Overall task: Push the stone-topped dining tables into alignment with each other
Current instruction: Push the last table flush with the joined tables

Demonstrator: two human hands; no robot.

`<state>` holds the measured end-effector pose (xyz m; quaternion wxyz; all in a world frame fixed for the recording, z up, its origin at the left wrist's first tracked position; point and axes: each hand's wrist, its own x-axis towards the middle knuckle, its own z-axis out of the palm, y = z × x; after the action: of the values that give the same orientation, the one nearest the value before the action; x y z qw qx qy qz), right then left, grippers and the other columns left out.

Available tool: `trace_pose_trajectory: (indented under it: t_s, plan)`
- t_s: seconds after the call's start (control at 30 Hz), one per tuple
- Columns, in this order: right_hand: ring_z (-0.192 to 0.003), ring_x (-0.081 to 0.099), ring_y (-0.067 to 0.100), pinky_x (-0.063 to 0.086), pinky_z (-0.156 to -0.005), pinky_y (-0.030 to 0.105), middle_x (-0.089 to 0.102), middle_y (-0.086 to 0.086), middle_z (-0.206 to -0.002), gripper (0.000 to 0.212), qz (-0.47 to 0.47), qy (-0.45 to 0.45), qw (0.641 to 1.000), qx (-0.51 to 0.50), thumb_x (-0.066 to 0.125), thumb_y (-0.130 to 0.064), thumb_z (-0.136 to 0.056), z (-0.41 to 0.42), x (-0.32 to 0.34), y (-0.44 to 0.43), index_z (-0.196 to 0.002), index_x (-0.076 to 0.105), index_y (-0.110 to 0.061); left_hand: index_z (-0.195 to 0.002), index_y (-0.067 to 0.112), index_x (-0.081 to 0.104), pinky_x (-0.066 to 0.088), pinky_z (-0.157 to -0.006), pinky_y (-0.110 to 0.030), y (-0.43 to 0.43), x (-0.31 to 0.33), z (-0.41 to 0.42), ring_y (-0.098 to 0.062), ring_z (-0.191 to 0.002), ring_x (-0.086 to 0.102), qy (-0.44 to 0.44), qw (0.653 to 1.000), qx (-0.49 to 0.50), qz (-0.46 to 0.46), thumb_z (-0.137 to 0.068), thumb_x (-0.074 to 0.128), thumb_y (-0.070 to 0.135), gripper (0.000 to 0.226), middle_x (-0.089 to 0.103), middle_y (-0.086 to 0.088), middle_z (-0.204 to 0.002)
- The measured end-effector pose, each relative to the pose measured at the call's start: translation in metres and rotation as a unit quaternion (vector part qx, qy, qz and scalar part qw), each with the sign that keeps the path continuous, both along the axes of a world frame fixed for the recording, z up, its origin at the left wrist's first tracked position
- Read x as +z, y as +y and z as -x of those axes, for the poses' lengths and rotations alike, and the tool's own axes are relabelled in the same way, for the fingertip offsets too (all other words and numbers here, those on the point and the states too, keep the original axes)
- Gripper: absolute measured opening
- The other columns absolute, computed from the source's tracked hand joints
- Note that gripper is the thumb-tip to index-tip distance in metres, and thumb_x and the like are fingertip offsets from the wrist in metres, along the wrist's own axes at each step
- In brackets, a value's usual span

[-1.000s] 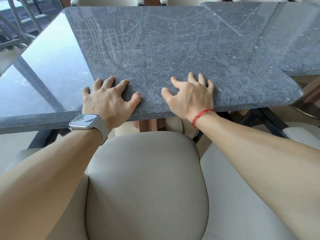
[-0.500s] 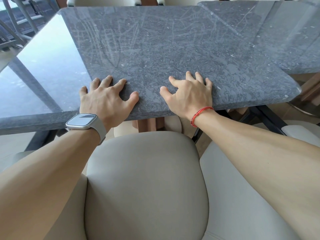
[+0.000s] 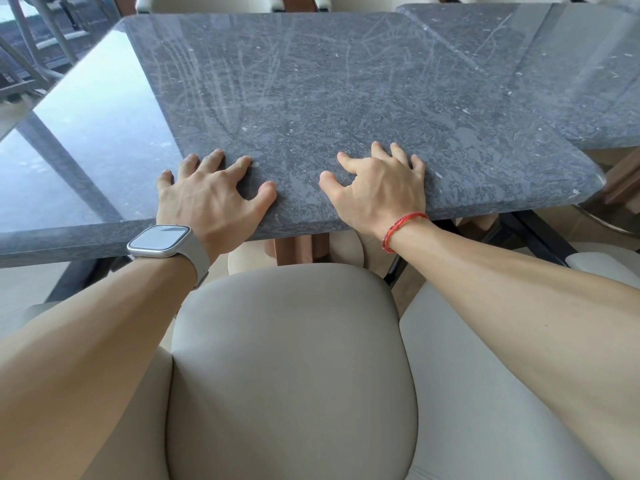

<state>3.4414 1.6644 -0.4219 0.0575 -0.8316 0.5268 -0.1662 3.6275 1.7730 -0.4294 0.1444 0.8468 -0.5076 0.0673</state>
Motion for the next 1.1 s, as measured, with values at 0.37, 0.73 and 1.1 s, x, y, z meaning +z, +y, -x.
trace_pose_trajectory:
  t_s: [0.37, 0.73, 1.1]
  plan:
    - [-0.147, 0.03, 0.036, 0.012, -0.12, 0.054, 0.047, 0.016, -0.152, 0.054, -0.001, -0.007, 1.0, -0.001, 0.043, -0.067, -0.09, -0.001, 0.003, -0.001, -0.134, 0.062, -0.042, -0.134, 0.035, 0.06, 0.028, -0.111, -0.057, -0.001, 0.005, 0.0, -0.032, -0.136, 0.042, 0.008, 1.0, -0.01, 0.002, -0.089, 0.027, 0.074, 0.068, 0.056, -0.004, -0.14]
    - [-0.144, 0.035, 0.031, 0.014, -0.12, 0.049, 0.054, 0.013, -0.147, 0.049, 0.007, -0.033, 0.999, 0.016, 0.046, -0.061, -0.092, -0.001, 0.002, -0.001, -0.13, 0.067, -0.037, -0.129, 0.032, 0.063, 0.033, -0.109, -0.058, -0.002, 0.003, -0.003, -0.033, -0.132, 0.045, 0.006, 1.0, -0.019, 0.013, -0.089, 0.026, 0.076, 0.069, 0.06, -0.003, -0.13]
    - [-0.149, 0.027, 0.032, 0.011, -0.122, 0.055, 0.044, 0.013, -0.156, 0.051, 0.009, -0.025, 0.999, 0.022, 0.043, -0.059, -0.092, 0.005, -0.007, 0.002, -0.135, 0.062, -0.04, -0.133, 0.035, 0.06, 0.03, -0.113, -0.058, 0.004, -0.001, 0.004, -0.03, -0.135, 0.043, -0.002, 1.0, -0.008, 0.006, -0.088, 0.023, 0.076, 0.071, 0.058, 0.0, -0.135]
